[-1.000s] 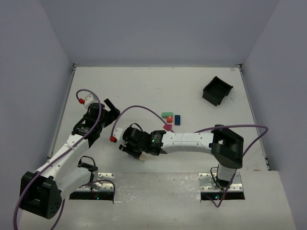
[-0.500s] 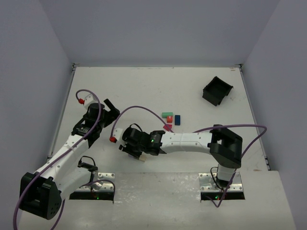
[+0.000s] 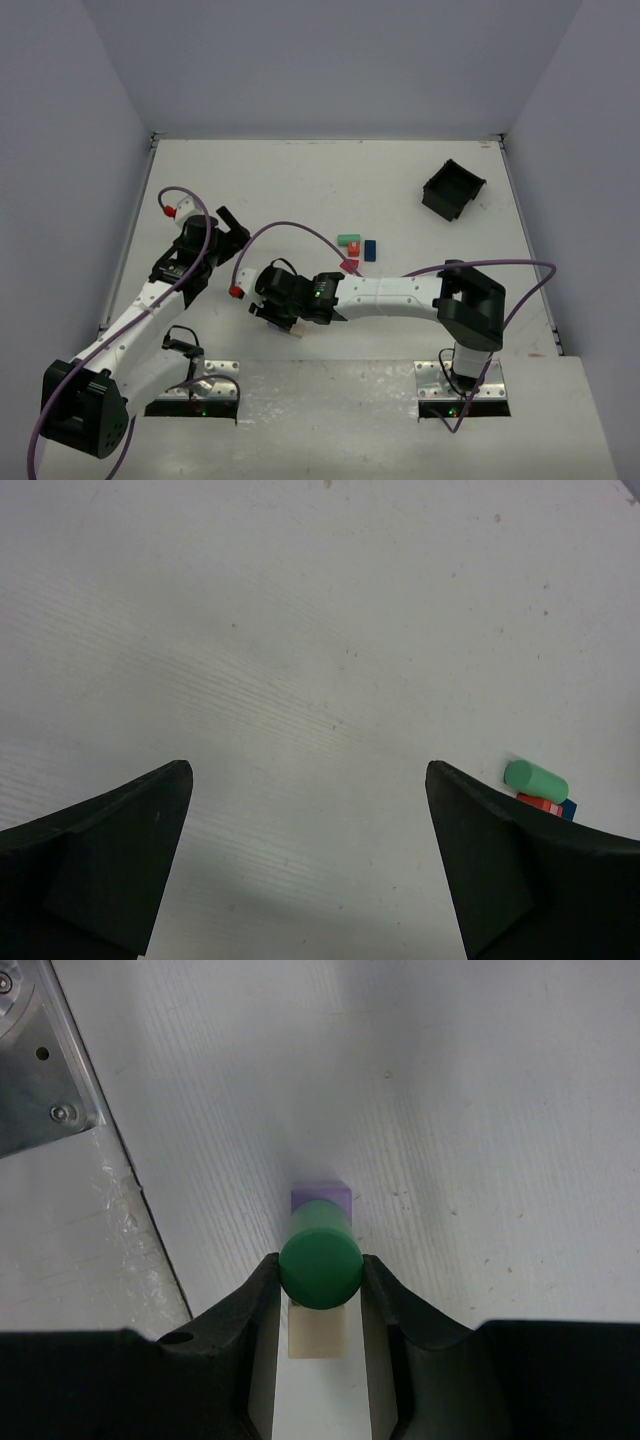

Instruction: Build the wood block tower

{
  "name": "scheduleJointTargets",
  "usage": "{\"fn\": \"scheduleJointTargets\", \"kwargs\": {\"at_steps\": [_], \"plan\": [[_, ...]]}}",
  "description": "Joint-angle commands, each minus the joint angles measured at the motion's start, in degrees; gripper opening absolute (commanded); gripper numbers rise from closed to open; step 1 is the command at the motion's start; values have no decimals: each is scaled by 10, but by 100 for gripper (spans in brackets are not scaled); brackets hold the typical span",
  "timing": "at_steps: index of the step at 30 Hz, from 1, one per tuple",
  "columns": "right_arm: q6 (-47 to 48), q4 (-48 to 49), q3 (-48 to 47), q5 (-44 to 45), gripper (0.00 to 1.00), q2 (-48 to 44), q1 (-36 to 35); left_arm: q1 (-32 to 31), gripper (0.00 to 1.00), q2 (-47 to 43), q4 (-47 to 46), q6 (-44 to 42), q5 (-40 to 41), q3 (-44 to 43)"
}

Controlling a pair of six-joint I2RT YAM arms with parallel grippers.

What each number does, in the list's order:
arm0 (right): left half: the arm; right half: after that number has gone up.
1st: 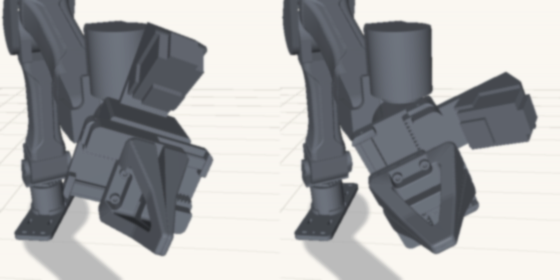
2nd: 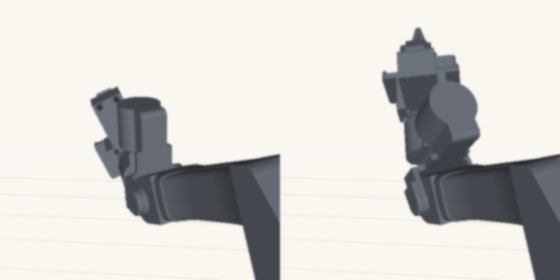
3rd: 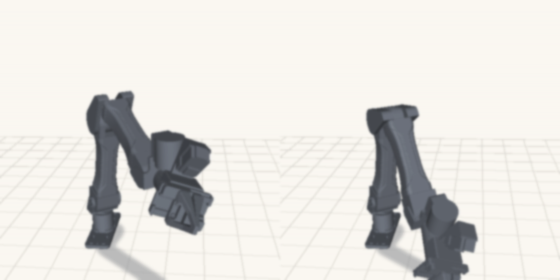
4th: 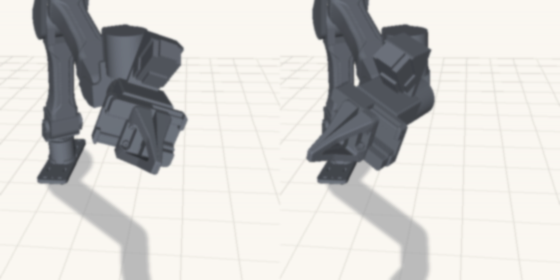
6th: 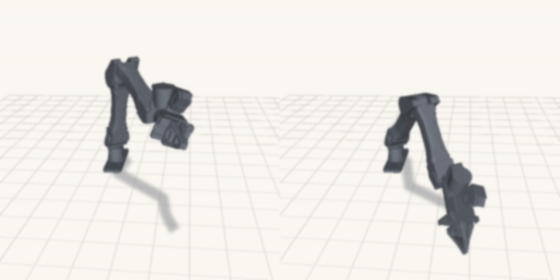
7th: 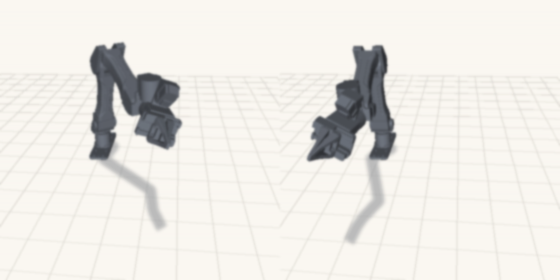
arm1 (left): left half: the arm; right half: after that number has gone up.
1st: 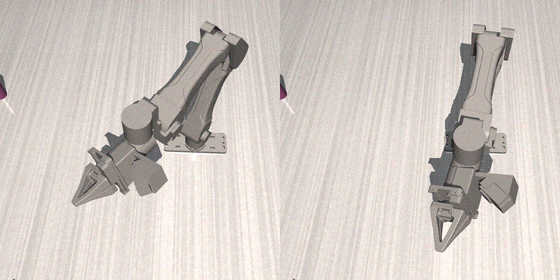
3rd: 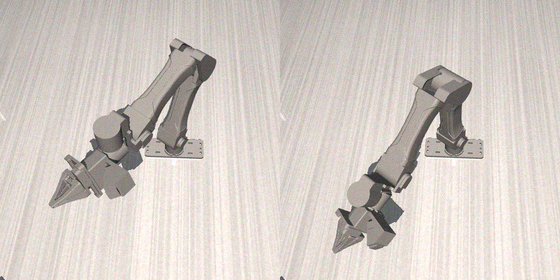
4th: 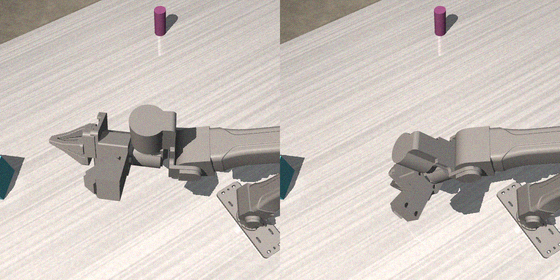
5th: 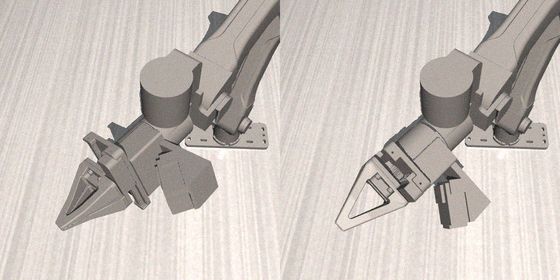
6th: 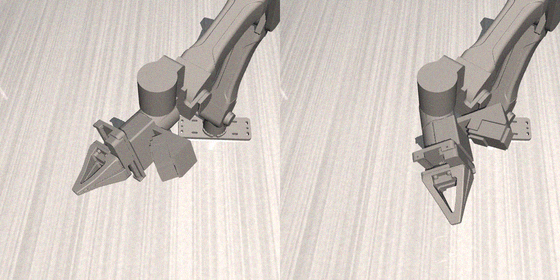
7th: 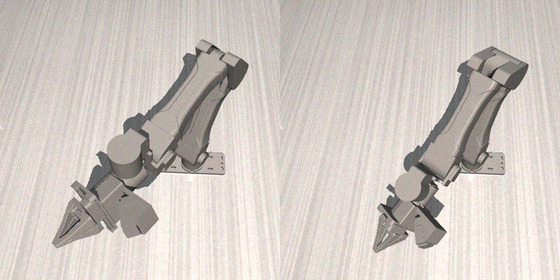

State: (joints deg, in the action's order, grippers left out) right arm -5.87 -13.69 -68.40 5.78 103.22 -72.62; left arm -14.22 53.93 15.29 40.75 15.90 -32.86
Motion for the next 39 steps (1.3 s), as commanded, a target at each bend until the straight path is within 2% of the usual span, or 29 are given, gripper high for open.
{"fn": "scheduleJointTargets", "kwargs": {"at_steps": [1, 21, 28, 39], "plan": [[0, 13, -24, -2, 33, 2, -2, 2, 100, -12, -17, -6, 4, 4], [-1, 16, -23, 5, 35, 6, -2, 2, 100, -17, -23, -8, -6, 6], [-1, 18, -21, 12, 52, 6, -2, 2, 100, -16, -27, -11, -10, 7], [2, 23, -21, 26, 55, 6, -2, 2, 100, -16, -29, -12, -13, 9]]}}
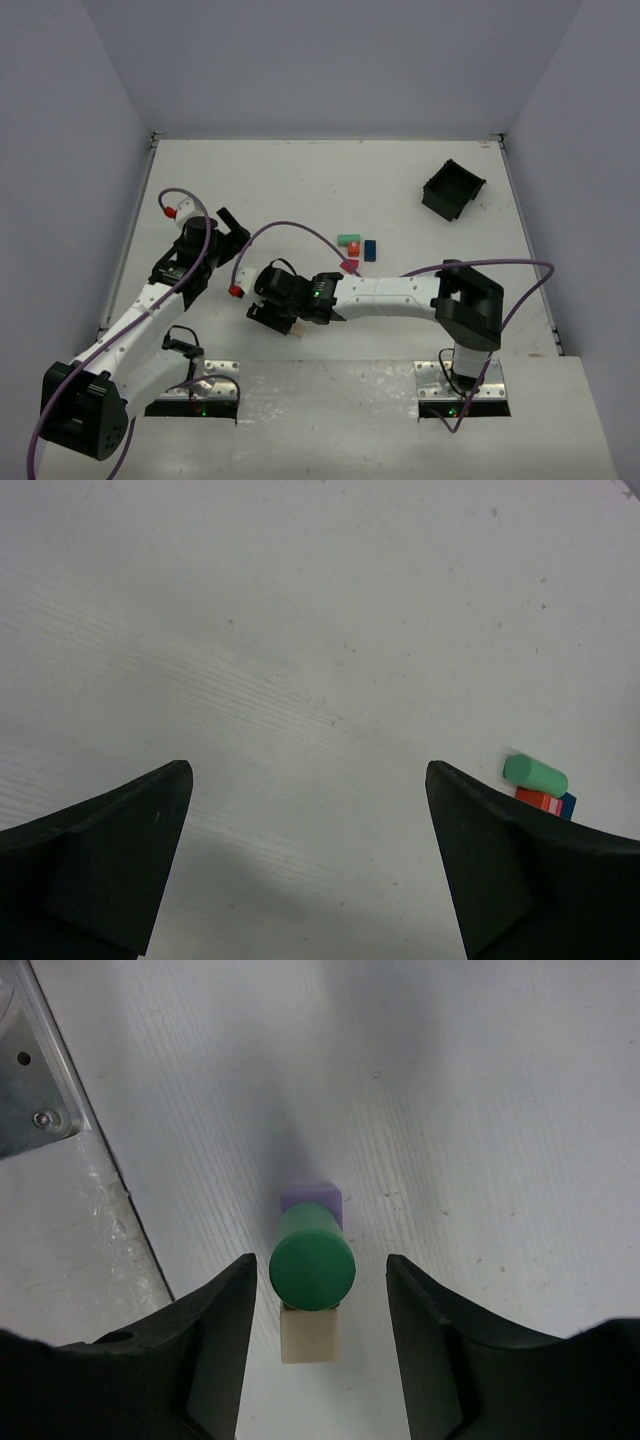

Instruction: Build the wood block tower

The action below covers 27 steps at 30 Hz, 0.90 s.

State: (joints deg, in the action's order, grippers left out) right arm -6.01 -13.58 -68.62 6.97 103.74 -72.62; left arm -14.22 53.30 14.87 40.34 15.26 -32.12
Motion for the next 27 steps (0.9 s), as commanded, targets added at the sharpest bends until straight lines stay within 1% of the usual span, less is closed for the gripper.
{"fn": "scheduleJointTargets", "kwargs": {"at_steps": [1, 11, 15, 16, 17, 19, 23, 27], "plan": [[3, 22, -19, 14, 55, 1, -2, 2, 100, -10, -25, -9, -8, 1], [5, 22, -20, 4, 56, 0, 1, 2, 100, -14, -27, -9, -8, 3], [6, 28, -11, -20, 61, -13, 1, 2, 100, -11, -30, -12, -7, 4], [6, 28, -10, -22, 63, -16, 1, 2, 100, -11, -30, -12, -7, 3], [6, 29, -8, -21, 68, -19, 1, 2, 100, -11, -30, -13, -7, 3], [8, 28, -3, -19, 80, -27, 1, 2, 100, -10, -30, -13, -6, 3], [17, 28, 12, -23, 99, -61, 1, 2, 100, -10, -31, -14, 0, 3], [36, 31, 45, -46, 99, -110, 1, 2, 100, -7, -34, -17, 2, 4]]}}
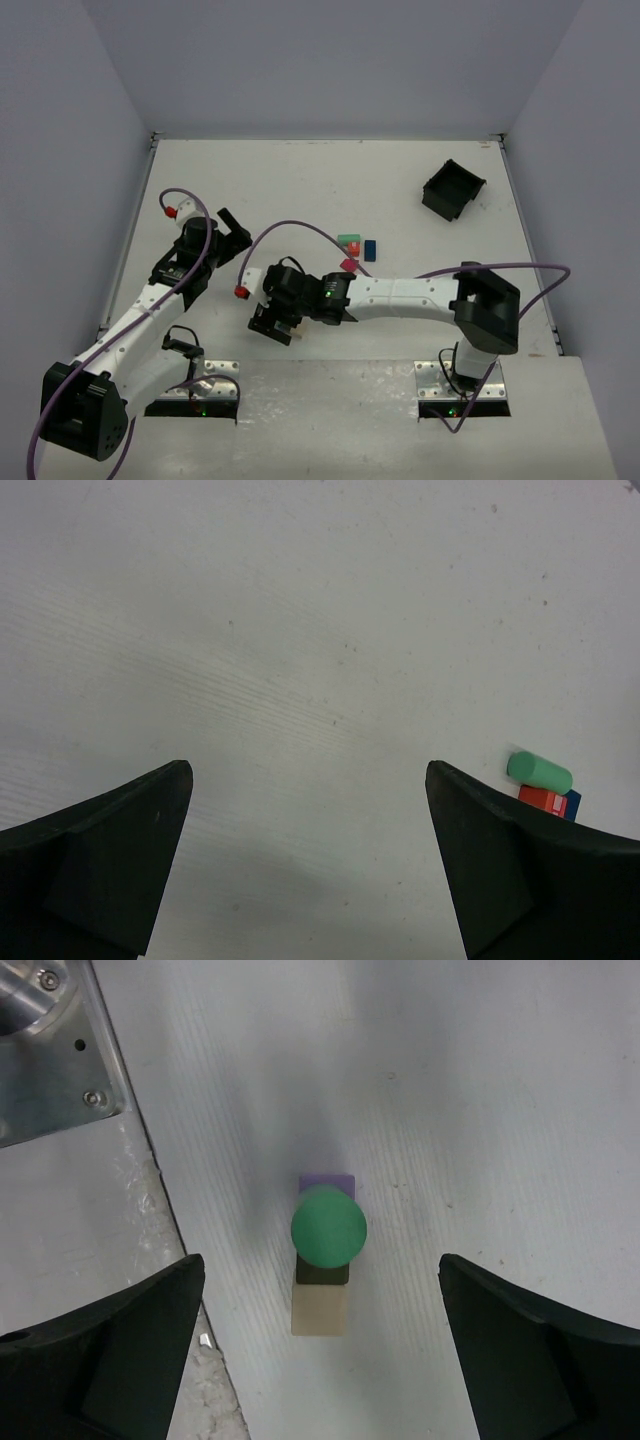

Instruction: Build the wood block tower

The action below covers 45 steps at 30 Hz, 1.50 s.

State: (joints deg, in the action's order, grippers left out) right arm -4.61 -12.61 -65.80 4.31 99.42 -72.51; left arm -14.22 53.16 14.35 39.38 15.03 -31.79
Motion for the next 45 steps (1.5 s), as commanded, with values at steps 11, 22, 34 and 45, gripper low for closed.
{"fn": "scheduleJointTargets", "kwargs": {"at_steps": [11, 22, 34, 45], "plan": [[41, 9, 113, -24, 99, -209, 58, 2, 100, -6, -29, -7, 6, 2], [322, 2, 96, -106, 99, -172, 325, 2, 100, 6, -37, -14, -3, 0], [380, 1, -39, -158, 98, 64, 446, 2, 100, 20, -56, -23, -5, 3], [339, 37, -48, -187, 96, 99, 451, 2, 100, 26, -59, -25, -4, 3]]}}
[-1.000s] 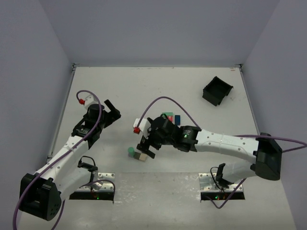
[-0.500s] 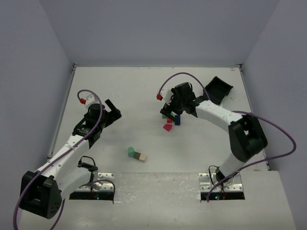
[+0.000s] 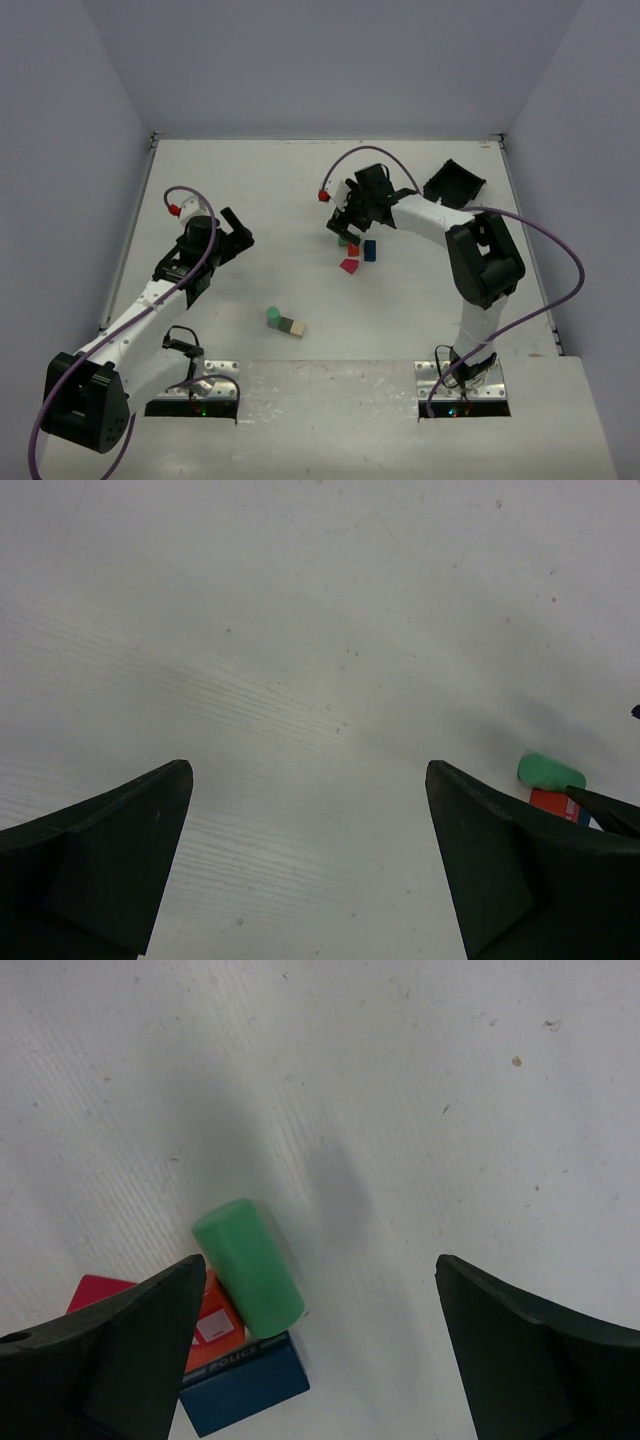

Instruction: Build the wood block tower

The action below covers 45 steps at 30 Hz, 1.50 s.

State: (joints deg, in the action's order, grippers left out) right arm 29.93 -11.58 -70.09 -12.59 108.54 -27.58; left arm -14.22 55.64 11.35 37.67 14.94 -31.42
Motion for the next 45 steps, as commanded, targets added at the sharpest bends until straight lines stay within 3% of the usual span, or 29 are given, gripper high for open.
{"fn": "scheduleJointTargets", "kwargs": {"at_steps": [1, 13, 15, 16, 17, 18, 20, 22, 28, 33, 37, 41, 45], "plan": [[-5, 22, -5, -17, 96, 12, 1, 2, 100, 2, -29, -8, -3, -1], [-17, -6, 3, 11, 86, 43, 2, 2, 100, 4, -26, -9, -2, -4], [-17, -6, 2, 10, 79, 46, 2, 2, 100, 4, -25, -9, -3, -6], [-17, -6, 2, 9, 70, 48, 3, 2, 100, 3, -23, -10, -3, -6], [-17, -6, 1, 8, 70, 48, 3, 2, 100, 3, -23, -10, -3, -6], [-18, -6, 1, 5, 59, 50, 2, 2, 100, 0, -22, -11, -3, -6], [-18, -6, 3, -6, 49, 54, 3, 2, 100, -3, -21, -11, -4, -5], [-20, -6, 2, -8, 47, 59, 3, 2, 100, -6, -20, -13, -12, -5], [-29, 2, 13, -25, 20, 56, 4, 2, 100, -26, -26, -23, -58, -7], [-44, 70, 69, -96, 14, -17, 2, 2, 100, -43, -63, -43, -204, -9], [-72, 186, 146, -213, 14, -106, -5, -4, 100, -54, -164, -34, -371, 13], [-144, 299, 225, -332, 15, -183, -21, -61, 100, -47, -200, -4, -365, 23], [-208, 414, 293, -336, 15, -234, -60, -131, 100, -11, -219, -2, -345, 9]]}}
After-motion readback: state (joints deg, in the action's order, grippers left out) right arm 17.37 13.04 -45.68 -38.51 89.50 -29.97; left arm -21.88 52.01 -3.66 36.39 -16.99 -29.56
